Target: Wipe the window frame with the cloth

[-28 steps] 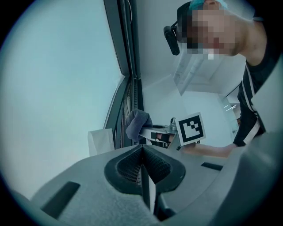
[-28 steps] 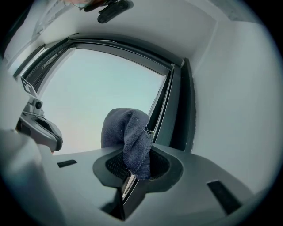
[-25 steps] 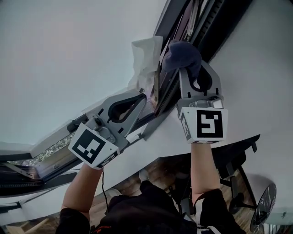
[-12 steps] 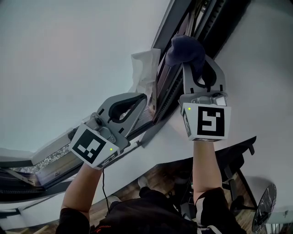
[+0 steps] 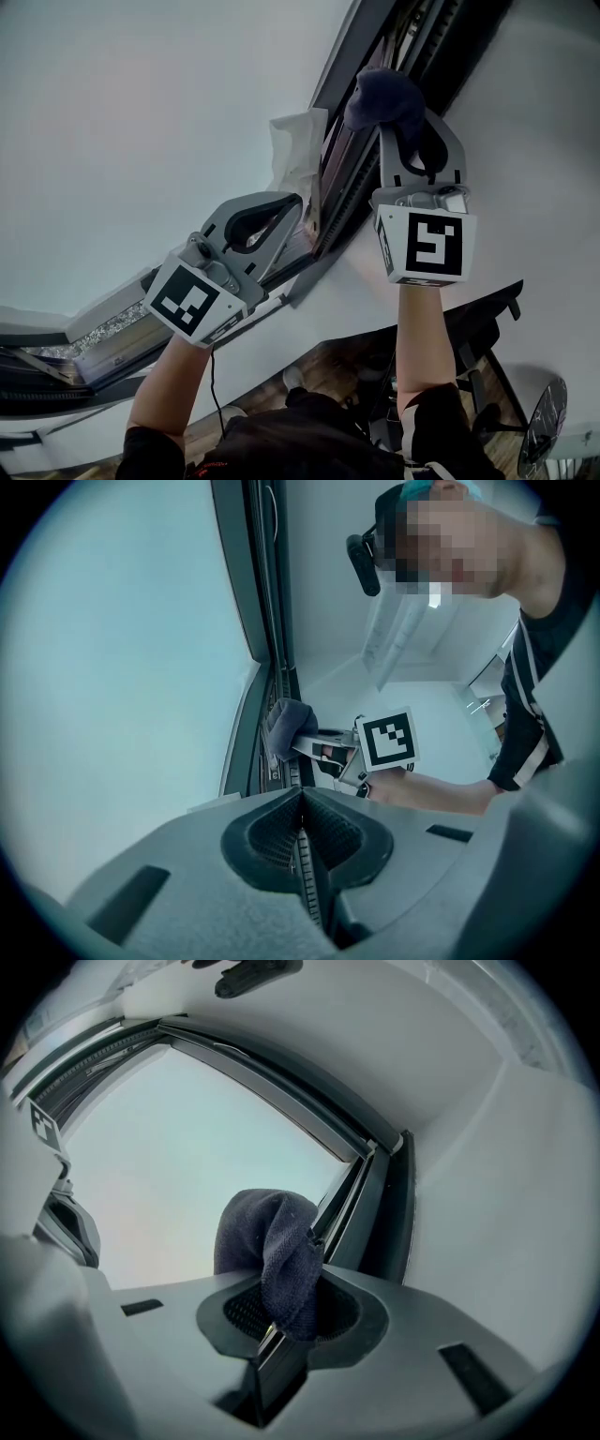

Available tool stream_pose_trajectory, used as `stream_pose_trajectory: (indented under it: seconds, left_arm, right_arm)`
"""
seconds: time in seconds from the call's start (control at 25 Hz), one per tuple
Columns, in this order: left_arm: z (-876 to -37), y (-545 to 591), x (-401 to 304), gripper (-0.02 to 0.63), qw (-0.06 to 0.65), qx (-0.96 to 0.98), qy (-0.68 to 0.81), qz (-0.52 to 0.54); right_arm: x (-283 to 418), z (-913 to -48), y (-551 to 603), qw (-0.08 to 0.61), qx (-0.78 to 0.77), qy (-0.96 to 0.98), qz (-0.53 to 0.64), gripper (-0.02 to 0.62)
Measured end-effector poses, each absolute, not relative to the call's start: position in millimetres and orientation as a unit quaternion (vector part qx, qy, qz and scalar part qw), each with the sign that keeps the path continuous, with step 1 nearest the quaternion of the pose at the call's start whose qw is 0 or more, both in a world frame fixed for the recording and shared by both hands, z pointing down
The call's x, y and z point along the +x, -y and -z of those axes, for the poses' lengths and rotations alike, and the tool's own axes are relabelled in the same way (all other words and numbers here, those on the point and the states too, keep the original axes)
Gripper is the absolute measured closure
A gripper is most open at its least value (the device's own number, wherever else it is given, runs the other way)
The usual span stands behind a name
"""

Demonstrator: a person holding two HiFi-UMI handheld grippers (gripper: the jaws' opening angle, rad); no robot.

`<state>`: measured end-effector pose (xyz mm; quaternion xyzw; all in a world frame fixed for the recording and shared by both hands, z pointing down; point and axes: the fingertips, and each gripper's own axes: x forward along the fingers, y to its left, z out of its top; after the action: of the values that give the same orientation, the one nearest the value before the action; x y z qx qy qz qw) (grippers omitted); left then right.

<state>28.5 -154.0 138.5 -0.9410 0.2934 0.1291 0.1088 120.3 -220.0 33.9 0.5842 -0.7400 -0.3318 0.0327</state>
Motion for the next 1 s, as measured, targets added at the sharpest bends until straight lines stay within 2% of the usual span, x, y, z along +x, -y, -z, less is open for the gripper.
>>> stream_pose_trajectory:
  seconds: [1.0]
  left_arm:
    - [-187.9,149.6,26.9,0.586,0.060,-0.947,-0.293,-0.114]
  right_arm:
    - [122.5,-96.6,222.9,0.069,0.596,0.744,0.295,0.525]
